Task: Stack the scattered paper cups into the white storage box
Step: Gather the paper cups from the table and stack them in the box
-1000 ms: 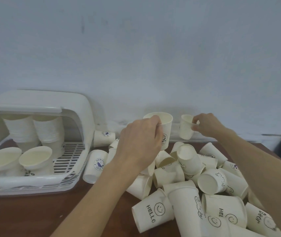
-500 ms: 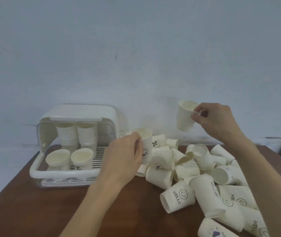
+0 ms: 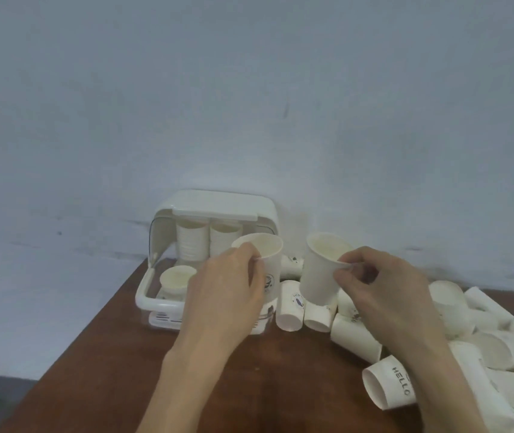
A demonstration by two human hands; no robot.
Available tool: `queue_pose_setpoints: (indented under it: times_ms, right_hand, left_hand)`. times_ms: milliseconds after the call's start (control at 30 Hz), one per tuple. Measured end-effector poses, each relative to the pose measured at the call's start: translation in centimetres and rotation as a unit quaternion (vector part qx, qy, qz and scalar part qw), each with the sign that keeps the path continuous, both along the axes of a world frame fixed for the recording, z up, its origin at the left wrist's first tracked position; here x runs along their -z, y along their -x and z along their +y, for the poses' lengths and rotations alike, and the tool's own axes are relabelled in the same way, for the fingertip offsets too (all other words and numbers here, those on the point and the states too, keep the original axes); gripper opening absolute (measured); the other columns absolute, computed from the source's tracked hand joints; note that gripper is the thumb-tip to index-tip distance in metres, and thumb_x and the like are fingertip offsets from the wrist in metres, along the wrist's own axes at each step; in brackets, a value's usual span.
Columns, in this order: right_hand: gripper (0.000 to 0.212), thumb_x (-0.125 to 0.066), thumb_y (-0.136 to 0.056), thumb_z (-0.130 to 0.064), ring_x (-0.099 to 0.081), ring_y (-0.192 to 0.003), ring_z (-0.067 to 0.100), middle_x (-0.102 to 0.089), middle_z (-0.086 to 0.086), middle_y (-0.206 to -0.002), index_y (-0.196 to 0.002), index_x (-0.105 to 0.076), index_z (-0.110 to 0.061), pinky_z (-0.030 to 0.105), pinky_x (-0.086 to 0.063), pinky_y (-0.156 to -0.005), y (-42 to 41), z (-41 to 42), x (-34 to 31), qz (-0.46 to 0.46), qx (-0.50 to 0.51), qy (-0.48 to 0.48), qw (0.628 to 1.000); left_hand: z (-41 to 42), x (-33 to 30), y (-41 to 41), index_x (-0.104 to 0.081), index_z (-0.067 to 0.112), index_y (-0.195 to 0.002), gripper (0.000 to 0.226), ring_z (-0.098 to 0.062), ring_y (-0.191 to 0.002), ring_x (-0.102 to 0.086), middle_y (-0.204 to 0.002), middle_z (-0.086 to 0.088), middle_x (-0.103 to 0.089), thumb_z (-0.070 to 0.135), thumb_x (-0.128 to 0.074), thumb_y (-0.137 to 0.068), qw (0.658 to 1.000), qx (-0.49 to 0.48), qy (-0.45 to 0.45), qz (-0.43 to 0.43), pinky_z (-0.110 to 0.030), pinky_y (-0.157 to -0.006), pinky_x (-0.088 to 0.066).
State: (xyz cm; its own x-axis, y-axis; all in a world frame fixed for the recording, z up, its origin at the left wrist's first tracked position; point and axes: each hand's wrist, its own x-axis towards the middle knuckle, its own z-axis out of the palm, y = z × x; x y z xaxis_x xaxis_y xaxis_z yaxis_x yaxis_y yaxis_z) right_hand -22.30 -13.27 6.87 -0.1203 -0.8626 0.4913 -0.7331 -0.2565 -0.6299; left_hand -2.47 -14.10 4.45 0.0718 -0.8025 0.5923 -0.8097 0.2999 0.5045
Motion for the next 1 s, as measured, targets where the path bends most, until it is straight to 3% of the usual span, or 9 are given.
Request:
queue_pose_setpoints:
  times_ms: [67, 200, 400, 667, 767, 1000]
  right_hand:
    - [0.013, -0.07, -0.08, -0.019, -0.056, -0.069, 0.003, -0.061, -0.008, -0.066, -0.081, -0.067, -0.032, 0.01, -0.036, -0.06, -0.7, -0.5, 1.0, -0.008, 0.0, 0.008, 1.0]
    - [0.017, -0.073, -0.078, -0.018, -0.054, -0.075, -0.001, -0.062, -0.008, -0.065, -0.079, -0.067, -0.033, 0.006, -0.036, -0.066, -1.6, -1.7, 2.6, -0.02, -0.008, 0.007, 1.0]
    - [0.018, -0.074, -0.078, -0.016, -0.054, -0.074, 0.002, -0.061, -0.008, -0.065, -0.076, -0.066, -0.033, 0.01, -0.039, -0.064, -2.3, -3.0, 3.2, -0.013, -0.028, 0.002, 1.0]
    - [0.014, -0.07, -0.079, -0.022, -0.056, -0.072, 0.004, -0.061, -0.009, -0.068, -0.075, -0.064, -0.034, 0.014, -0.041, -0.065, -4.8, -3.3, 3.4, 0.003, -0.052, 0.001, 0.999]
    - [0.009, -0.067, -0.081, -0.023, -0.056, -0.072, 0.005, -0.062, -0.008, -0.067, -0.081, -0.066, -0.032, 0.025, -0.045, -0.072, -6.8, -4.1, 2.9, -0.019, -0.075, -0.012, 0.997]
    - [0.007, -0.064, -0.084, -0.024, -0.059, -0.077, 0.009, -0.063, -0.01, -0.071, -0.088, -0.067, -0.029, 0.031, -0.045, -0.075, -10.3, -6.6, 3.4, -0.02, -0.068, 0.002, 0.997]
  left_hand:
    - [-0.9, -0.1, -0.6, -0.058, 0.027, -0.088, 0.017, -0.019, -0.082, -0.061, -0.082, 0.008, -0.067, 0.033, -0.044, -0.096, 1.0, -0.016, -0.016, 0.001, -0.042, -0.069, -0.051]
    - [-2.4, 0.6, -1.8, -0.058, 0.027, -0.088, 0.015, -0.021, -0.08, -0.061, -0.08, 0.007, -0.066, 0.031, -0.046, -0.095, 0.999, -0.024, -0.035, 0.01, -0.042, -0.068, -0.051]
    - [-4.5, 1.5, -4.0, -0.059, 0.028, -0.088, 0.013, -0.017, -0.07, -0.062, -0.08, 0.007, -0.067, 0.031, -0.047, -0.094, 0.997, -0.055, -0.056, 0.014, -0.04, -0.063, -0.053]
    - [-5.0, 1.5, -6.7, -0.059, 0.029, -0.082, 0.018, -0.017, -0.075, -0.059, -0.072, 0.009, -0.063, 0.034, -0.047, -0.093, 0.996, -0.058, -0.068, 0.017, -0.04, -0.067, -0.052]
    - [-4.9, 1.3, -8.4, -0.06, 0.027, -0.08, 0.019, -0.018, -0.071, -0.058, -0.069, 0.009, -0.062, 0.034, -0.048, -0.093, 0.994, -0.085, -0.072, 0.016, -0.039, -0.067, -0.05]
    - [-5.2, 1.8, -10.8, -0.061, 0.024, -0.078, 0.02, -0.023, -0.07, -0.062, -0.07, 0.002, -0.064, 0.03, -0.049, -0.093, 0.99, -0.116, -0.074, 0.038, -0.04, -0.067, -0.05]
